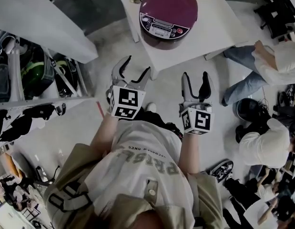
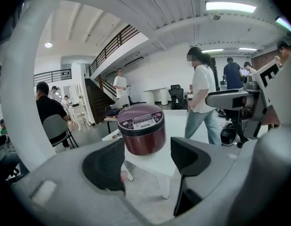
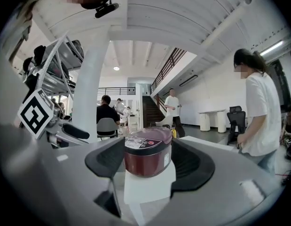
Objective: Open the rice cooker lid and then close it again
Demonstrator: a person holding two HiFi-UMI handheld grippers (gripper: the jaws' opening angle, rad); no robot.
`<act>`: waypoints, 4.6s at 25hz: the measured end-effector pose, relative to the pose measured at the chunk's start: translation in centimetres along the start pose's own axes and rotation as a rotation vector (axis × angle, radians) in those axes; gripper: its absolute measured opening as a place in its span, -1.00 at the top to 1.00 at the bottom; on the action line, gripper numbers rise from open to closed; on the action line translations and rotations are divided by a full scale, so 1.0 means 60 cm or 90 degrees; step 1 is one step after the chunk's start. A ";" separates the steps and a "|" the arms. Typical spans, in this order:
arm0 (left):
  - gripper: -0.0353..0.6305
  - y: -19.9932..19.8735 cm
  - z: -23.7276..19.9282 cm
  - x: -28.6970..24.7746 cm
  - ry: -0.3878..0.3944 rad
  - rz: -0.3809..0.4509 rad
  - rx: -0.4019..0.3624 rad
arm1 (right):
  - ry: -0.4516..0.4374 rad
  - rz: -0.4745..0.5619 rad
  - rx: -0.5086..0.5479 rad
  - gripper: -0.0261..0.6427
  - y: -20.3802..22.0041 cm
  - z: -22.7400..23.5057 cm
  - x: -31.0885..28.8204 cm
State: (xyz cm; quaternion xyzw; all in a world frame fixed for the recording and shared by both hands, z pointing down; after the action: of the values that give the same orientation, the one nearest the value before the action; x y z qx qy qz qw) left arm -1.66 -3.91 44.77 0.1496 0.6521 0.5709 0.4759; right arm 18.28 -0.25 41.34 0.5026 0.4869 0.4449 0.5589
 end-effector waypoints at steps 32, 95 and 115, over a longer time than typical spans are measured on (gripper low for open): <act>-0.41 -0.029 -0.085 -0.230 0.210 -0.154 -0.484 | -0.298 -0.218 0.364 -0.20 0.069 -0.121 -0.279; -0.76 0.021 -0.085 -0.312 0.167 -0.347 -0.795 | -0.420 -0.330 0.695 -0.30 0.154 -0.155 -0.337; -0.75 -0.002 -0.076 -0.282 0.236 -0.278 -0.575 | -0.356 -0.226 0.392 -0.33 0.089 -0.139 -0.315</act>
State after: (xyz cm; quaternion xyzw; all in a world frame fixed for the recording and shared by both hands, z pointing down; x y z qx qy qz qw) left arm 3.28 -19.16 51.79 -0.3123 0.4309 0.6994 0.4771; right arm 7.52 -17.29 48.30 0.6554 0.5055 0.0235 0.5608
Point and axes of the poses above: the fingertips, and each gripper's own axes: x backward along the fingers, z to its right, y out of its underside, the point moved 2 cm from there along x, backward along the fingers, and after that the axes turned 7 degrees about y, right-handed, at the moved point
